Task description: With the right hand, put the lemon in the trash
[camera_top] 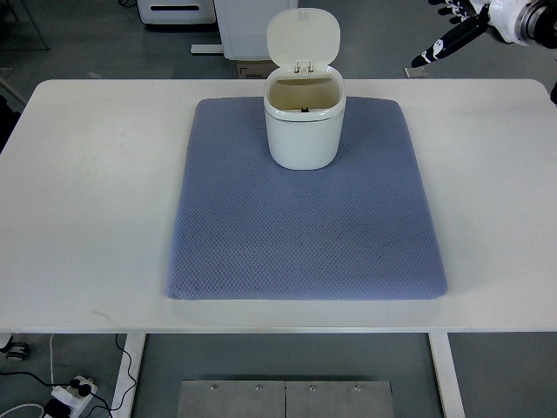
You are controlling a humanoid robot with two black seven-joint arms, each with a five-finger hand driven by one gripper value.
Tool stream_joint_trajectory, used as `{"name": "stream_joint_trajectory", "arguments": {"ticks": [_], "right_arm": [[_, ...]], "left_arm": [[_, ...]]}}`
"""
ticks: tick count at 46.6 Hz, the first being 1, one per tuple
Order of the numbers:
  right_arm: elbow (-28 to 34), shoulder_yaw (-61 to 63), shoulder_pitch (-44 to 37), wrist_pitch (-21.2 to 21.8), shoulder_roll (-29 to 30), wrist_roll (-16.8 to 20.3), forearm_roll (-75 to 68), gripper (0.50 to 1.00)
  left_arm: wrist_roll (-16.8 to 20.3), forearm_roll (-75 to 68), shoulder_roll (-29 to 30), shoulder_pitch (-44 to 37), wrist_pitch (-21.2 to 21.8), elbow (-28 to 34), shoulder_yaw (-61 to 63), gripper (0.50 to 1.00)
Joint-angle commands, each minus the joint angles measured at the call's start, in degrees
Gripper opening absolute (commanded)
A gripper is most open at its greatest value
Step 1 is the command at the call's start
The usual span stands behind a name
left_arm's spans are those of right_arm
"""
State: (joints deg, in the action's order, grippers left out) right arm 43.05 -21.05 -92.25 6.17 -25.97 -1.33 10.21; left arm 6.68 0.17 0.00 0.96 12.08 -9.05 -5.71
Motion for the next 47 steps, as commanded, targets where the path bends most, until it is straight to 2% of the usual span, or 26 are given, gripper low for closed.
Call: {"name": "stream_joint_trajectory", "arguments": {"ticks": [1, 11, 18, 36, 47], "right_arm": [[-0.07, 4.78, 2.15, -0.02, -0.57, 0.01, 0.24, 1.0], [-3.76, 13.12, 7.51, -0.46, -0.75, -0.17, 0.07, 1.0], [-7.37, 27.27, 14.81, -0.37, -0.22, 0.01, 0.24, 1.0], [-8.95, 51.89, 29.31, 0.25, 1.63, 0.18, 0.07, 1.0], [-8.95, 66.03, 36.96, 0.34, 6.81, 4.22, 0.07, 1.0]], "left_arm": [[0.0, 0.0, 0.0, 0.01, -0.04, 0.0, 0.0, 1.0], [0.0, 0.0, 0.0, 0.01, -0.04, 0.0, 0.0, 1.0], [0.0, 0.0, 0.0, 0.01, 0.05, 0.0, 0.0, 1.0], [0.0, 0.0, 0.0, 0.01, -0.04, 0.0, 0.0, 1.0], [0.0, 0.0, 0.0, 0.01, -0.04, 0.0, 0.0, 1.0]]}}
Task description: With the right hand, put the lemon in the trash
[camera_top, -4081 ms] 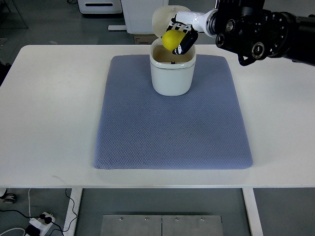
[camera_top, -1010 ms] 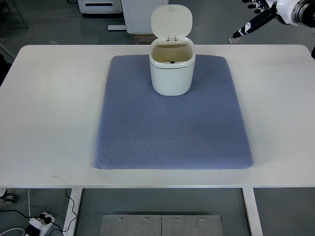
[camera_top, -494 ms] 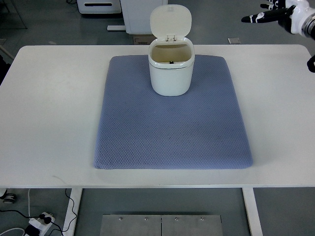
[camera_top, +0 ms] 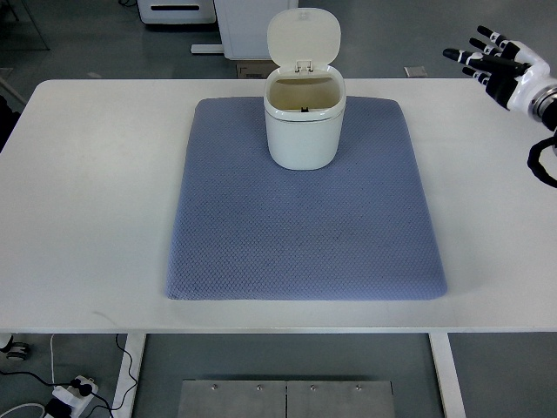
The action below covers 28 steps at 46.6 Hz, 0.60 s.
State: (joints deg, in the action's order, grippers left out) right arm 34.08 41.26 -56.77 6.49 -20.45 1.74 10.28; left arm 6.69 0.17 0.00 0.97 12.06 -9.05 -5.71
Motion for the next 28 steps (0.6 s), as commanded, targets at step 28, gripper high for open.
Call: {"name": "stream_joint_trajectory", "arguments": {"ticks": [28], "right_arm": [[0.37, 28.16, 15.2, 0.19, 10.34, 0.63, 0.01, 1.0]], "left_arm": [[-0.01, 0.01, 0.0, -0.01, -0.02, 0.0, 0.0, 1.0]]}}
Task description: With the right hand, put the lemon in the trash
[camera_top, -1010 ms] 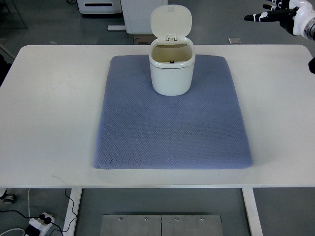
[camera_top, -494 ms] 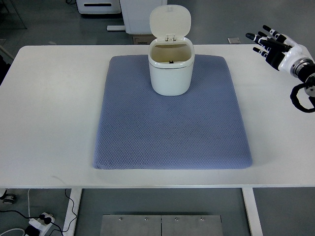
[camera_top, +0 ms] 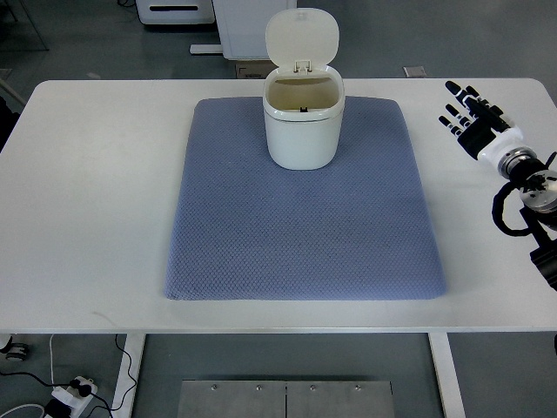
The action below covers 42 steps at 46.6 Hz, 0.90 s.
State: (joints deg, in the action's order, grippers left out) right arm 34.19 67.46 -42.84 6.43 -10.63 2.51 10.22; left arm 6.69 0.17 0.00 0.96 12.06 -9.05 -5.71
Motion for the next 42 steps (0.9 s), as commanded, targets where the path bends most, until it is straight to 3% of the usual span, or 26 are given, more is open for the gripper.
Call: {"name": "stream_joint_trajectory", "arguments": {"ticks": [1, 20, 31, 42], "right_arm": [[0.35, 2.59, 1.61, 0.34, 0.7, -0.31, 0.06, 1.0], [1.41, 7.07, 4.08, 2.45, 2.54, -5.15, 0.06, 1.0], [1.67, 4.0, 5.4, 3.77, 3.69, -5.32, 5.06, 1.0], [1.49, 2.42, 5.4, 3.59, 3.77, -10.86, 7.01, 1.0]], "left_arm": [[-0.01, 0.0, 0.0, 0.0, -0.02, 0.0, 0.0, 1.0], [-0.01, 0.0, 0.0, 0.0, -0.02, 0.0, 0.0, 1.0], [-0.01, 0.0, 0.0, 0.0, 0.07, 0.0, 0.0, 1.0], [-0.01, 0.0, 0.0, 0.0, -0.02, 0.0, 0.0, 1.0]]}}
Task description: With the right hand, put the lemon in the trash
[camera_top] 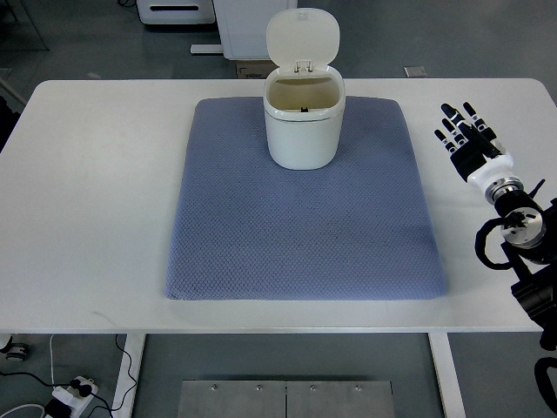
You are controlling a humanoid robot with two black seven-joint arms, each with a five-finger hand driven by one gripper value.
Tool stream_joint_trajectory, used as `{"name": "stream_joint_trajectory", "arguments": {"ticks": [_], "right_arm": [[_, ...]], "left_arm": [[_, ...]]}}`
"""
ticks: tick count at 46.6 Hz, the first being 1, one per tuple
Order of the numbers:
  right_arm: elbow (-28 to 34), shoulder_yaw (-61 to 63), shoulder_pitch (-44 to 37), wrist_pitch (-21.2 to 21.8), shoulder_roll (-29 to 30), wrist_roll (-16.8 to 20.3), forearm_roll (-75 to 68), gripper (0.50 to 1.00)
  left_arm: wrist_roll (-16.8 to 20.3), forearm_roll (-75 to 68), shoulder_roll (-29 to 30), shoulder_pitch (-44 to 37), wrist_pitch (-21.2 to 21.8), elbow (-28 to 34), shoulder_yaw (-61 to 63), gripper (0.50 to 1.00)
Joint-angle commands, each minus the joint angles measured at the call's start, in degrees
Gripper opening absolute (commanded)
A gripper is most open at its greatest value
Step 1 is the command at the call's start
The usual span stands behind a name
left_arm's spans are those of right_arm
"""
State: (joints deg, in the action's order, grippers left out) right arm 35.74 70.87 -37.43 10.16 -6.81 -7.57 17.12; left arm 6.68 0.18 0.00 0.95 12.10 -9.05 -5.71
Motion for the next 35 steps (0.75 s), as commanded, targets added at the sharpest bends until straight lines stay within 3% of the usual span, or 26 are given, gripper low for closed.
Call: {"name": "stream_joint_trajectory", "arguments": {"ticks": [1, 35], "right_arm": [[-0.06, -1.35, -0.01, -0.14, -0.05, -0.78, 0.1, 1.0], [-2.08, -8.64, -1.86, -2.33, -2.07, -2.01, 5.46, 1.0]], "left_arm": [[0.0, 0.0, 0.0, 0.02, 0.03, 0.0, 0.0, 1.0], [0.0, 0.0, 0.0, 0.02, -0.06, 0.0, 0.0, 1.0]]}}
